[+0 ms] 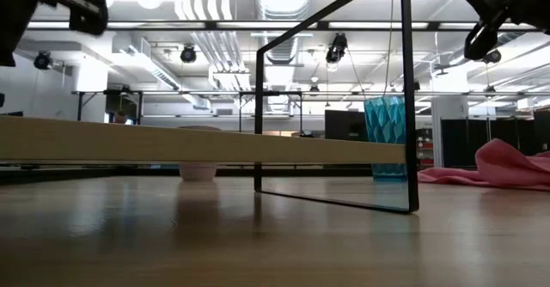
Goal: Stack small to large cups/mugs on shelf
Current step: Put the yellow mug on the shelf
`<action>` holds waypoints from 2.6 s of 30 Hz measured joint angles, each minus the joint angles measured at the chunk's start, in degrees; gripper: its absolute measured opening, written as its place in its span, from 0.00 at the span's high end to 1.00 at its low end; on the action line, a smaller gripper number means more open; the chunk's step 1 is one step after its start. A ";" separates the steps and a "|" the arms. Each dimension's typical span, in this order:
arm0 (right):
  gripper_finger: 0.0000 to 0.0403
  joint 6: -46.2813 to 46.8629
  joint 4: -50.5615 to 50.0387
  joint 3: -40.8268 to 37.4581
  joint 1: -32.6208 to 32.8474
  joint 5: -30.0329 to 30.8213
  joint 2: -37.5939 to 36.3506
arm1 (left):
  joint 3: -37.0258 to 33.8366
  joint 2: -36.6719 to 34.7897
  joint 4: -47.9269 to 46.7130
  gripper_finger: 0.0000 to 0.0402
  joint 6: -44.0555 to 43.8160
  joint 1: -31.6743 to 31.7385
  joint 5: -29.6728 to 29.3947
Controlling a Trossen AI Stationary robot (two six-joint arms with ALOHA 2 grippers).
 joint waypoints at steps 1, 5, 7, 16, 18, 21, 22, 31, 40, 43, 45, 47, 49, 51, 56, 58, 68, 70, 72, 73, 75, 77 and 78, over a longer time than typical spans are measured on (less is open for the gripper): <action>0.85 0.03 0.01 0.00 0.00 0.83 0.00 | 0.00 0.00 3.03 0.88 0.00 0.00 0.00; 0.86 3.14 -0.18 1.25 0.04 1.20 1.01 | -0.02 -0.07 15.70 0.88 -0.02 0.00 -0.01; 0.86 4.74 -0.79 3.10 0.02 0.03 2.40 | -0.02 -0.09 21.85 0.88 0.02 0.00 -0.02; 0.85 5.85 -21.75 23.65 0.04 -5.86 17.45 | -0.02 -0.13 34.00 0.88 0.00 -0.02 -4.16; 0.84 7.48 -26.46 29.34 0.04 -6.40 21.88 | -0.04 0.08 32.52 0.88 -0.01 -0.02 -6.23; 0.81 10.18 -33.38 37.65 0.04 -7.45 28.23 | -0.04 0.28 27.81 0.88 -0.02 -0.02 -9.71; 0.80 10.24 -35.45 40.30 0.02 -8.33 30.20 | -0.04 0.28 26.44 0.88 -0.02 -0.02 -10.82; 0.70 9.51 -52.93 60.01 0.02 -11.63 47.31 | 0.16 0.66 22.79 0.88 0.00 -0.02 -14.40; 0.64 17.57 -79.15 76.22 0.02 -17.80 61.76 | 0.35 0.61 24.87 0.88 -0.07 -0.02 -14.40; 0.65 26.10 -89.58 80.15 0.07 -25.70 65.95 | 0.35 0.61 25.05 0.88 -1.25 -0.02 -14.38; 0.65 31.60 -96.82 81.63 0.69 -32.69 68.45 | 0.37 0.61 25.29 0.88 -4.56 -0.01 -14.40; 0.66 34.70 -101.83 82.33 2.11 -38.28 70.69 | 0.35 0.61 25.16 0.88 -7.65 -0.02 -14.38; 0.66 36.09 -105.05 82.29 4.35 -40.51 72.66 | 0.35 0.61 25.24 0.88 -9.20 -0.02 -14.38; 0.67 36.53 -105.70 81.88 6.59 -40.83 74.64 | 0.37 0.61 25.25 0.88 -9.44 -0.02 -14.38; 0.67 38.61 -105.57 81.61 11.60 -40.85 79.78 | 0.59 0.61 25.29 0.88 -9.21 -0.02 -15.21; 0.67 40.52 -105.47 81.61 13.54 -40.85 81.68 | 0.59 0.62 25.30 0.88 -9.20 -0.02 -16.14; 0.70 37.54 -105.06 81.57 21.85 -39.12 90.76 | 0.59 0.72 25.30 0.88 -9.14 -0.01 -16.46; 0.71 37.08 -105.07 81.57 23.01 -34.48 92.28 | 0.59 0.72 25.28 0.88 -9.14 -0.02 -16.53; 0.71 36.61 -105.14 81.56 23.74 -29.80 93.60 | 0.70 0.72 25.29 0.88 -9.16 -0.02 -17.15; 0.71 36.23 -105.17 81.55 23.80 -28.83 94.10 | 0.75 0.72 25.31 0.88 -9.15 -0.01 -17.79; 0.72 35.39 -105.15 81.39 23.78 -28.90 95.04 | 0.97 0.67 25.28 0.88 -9.16 -0.02 -18.67; 0.72 34.45 -105.11 81.09 23.78 -29.22 95.78 | 1.23 0.66 25.33 0.88 -9.14 -0.01 -19.47; 0.72 33.84 -105.07 80.84 23.78 -29.20 96.02 | 1.31 0.66 25.31 0.88 -9.14 -0.02 -19.54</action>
